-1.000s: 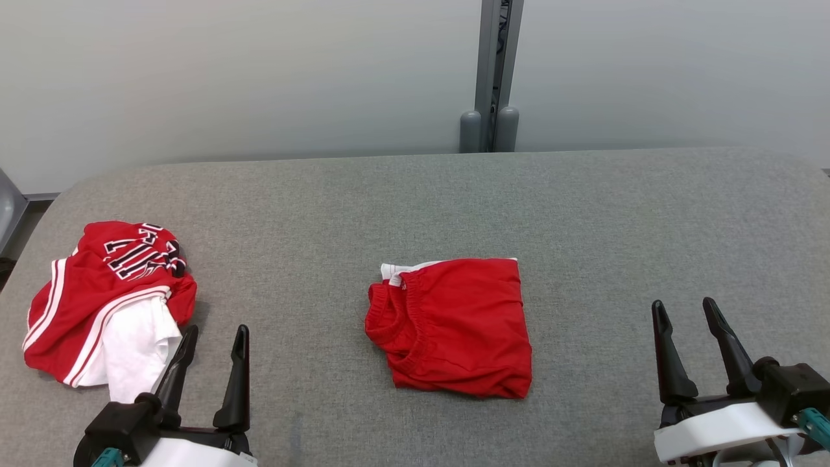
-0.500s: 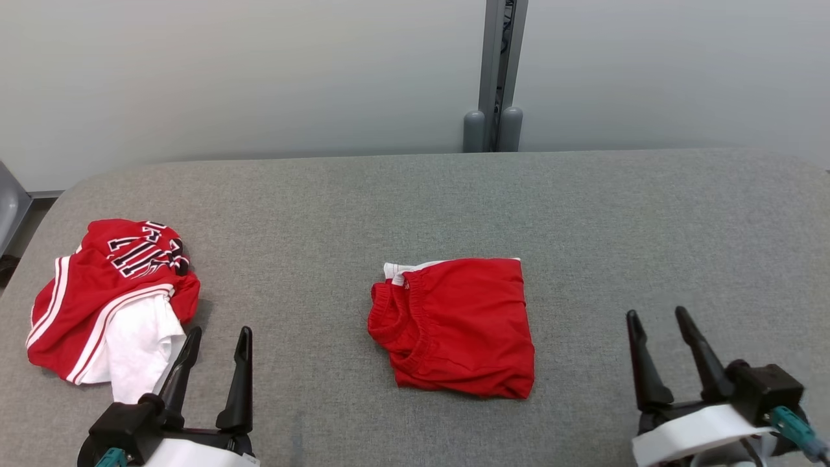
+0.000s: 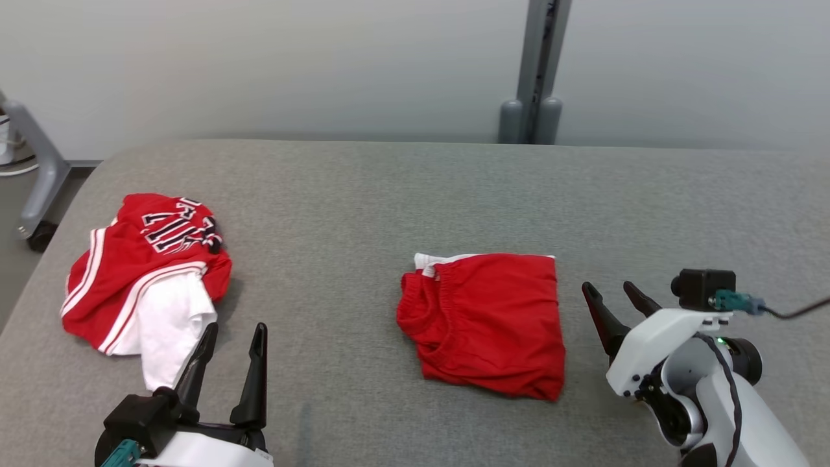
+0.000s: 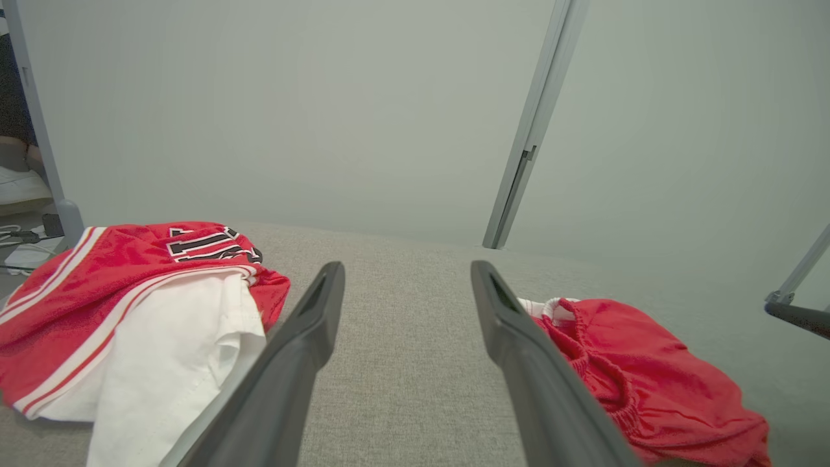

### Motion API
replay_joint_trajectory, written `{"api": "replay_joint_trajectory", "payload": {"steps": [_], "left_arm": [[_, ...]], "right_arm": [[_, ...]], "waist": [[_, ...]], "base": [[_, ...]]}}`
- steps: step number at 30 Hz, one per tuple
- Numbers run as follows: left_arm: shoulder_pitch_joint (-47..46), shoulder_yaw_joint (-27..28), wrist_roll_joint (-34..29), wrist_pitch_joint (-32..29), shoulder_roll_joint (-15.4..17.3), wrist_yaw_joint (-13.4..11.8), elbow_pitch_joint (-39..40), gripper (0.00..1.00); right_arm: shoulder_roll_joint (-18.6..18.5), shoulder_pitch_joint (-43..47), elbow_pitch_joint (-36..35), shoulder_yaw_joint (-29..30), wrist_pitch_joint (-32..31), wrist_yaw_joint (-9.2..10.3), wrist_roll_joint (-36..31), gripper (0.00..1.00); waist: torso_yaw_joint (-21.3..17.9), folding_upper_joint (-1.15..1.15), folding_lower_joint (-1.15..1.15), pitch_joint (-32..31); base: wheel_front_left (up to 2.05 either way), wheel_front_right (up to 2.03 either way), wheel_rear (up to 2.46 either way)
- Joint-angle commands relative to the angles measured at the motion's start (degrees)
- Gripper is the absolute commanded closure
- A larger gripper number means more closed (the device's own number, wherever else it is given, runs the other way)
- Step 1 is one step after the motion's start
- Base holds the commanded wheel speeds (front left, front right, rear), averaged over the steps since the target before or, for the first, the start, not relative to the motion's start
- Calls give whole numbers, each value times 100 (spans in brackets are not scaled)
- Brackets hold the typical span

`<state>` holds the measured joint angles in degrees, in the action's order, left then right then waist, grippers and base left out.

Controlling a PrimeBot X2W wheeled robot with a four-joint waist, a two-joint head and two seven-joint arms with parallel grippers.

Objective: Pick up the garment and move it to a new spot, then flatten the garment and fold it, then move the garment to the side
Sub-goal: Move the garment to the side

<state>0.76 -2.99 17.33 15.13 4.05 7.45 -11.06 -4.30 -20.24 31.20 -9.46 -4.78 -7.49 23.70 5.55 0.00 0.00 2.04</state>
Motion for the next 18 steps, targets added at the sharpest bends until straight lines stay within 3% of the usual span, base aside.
{"api": "replay_joint_trajectory", "payload": {"steps": [1,7,14,18], "left_arm": [[-87,-19,46,1,-1,7,-27,0],[-145,-76,88,1,19,7,-66,0],[-150,-110,111,1,52,7,-92,0],[-167,-123,121,1,71,7,-103,0]], "right_arm": [[-3,-148,167,54,-190,-1,44,0],[56,-487,1011,199,-1019,-1,302,0],[112,-767,1930,464,-1383,-1,526,0],[144,-848,2243,340,-1715,-1,971,0]], "waist": [[156,0,0,23],[476,0,0,35],[711,0,0,71],[777,0,0,83]], "base": [[0,0,0],[0,0,0],[0,0,0],[0,0,0]]}}
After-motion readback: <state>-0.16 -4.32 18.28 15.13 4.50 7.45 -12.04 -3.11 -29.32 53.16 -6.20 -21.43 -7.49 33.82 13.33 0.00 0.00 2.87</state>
